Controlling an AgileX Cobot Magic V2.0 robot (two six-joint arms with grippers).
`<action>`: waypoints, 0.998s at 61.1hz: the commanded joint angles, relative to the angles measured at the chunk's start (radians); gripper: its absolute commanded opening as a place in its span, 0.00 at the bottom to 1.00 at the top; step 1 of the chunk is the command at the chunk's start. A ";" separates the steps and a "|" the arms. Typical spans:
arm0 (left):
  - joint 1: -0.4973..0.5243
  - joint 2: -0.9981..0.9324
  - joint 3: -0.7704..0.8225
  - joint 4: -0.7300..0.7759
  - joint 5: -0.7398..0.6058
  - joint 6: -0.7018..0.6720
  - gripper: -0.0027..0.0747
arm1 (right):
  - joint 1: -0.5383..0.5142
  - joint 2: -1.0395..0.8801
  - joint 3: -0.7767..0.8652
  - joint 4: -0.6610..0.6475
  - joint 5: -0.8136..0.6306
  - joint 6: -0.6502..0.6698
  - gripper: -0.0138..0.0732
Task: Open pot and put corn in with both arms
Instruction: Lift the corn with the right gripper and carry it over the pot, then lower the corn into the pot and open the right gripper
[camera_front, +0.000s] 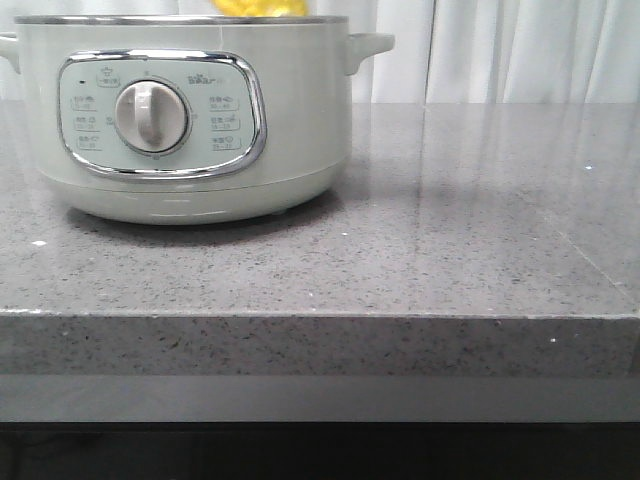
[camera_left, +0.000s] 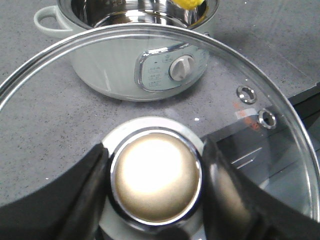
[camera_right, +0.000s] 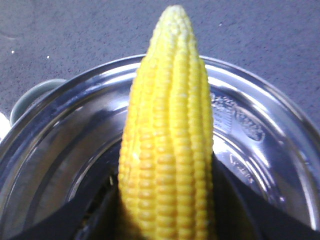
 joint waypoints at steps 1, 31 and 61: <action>-0.005 0.008 -0.034 -0.022 -0.134 -0.004 0.23 | 0.001 -0.035 -0.044 0.015 -0.066 -0.011 0.34; -0.005 0.008 -0.034 -0.022 -0.134 -0.004 0.23 | 0.001 -0.027 -0.044 0.015 -0.051 -0.011 0.73; -0.005 0.008 -0.034 -0.022 -0.134 -0.004 0.23 | 0.001 -0.047 -0.046 0.015 -0.042 -0.011 0.21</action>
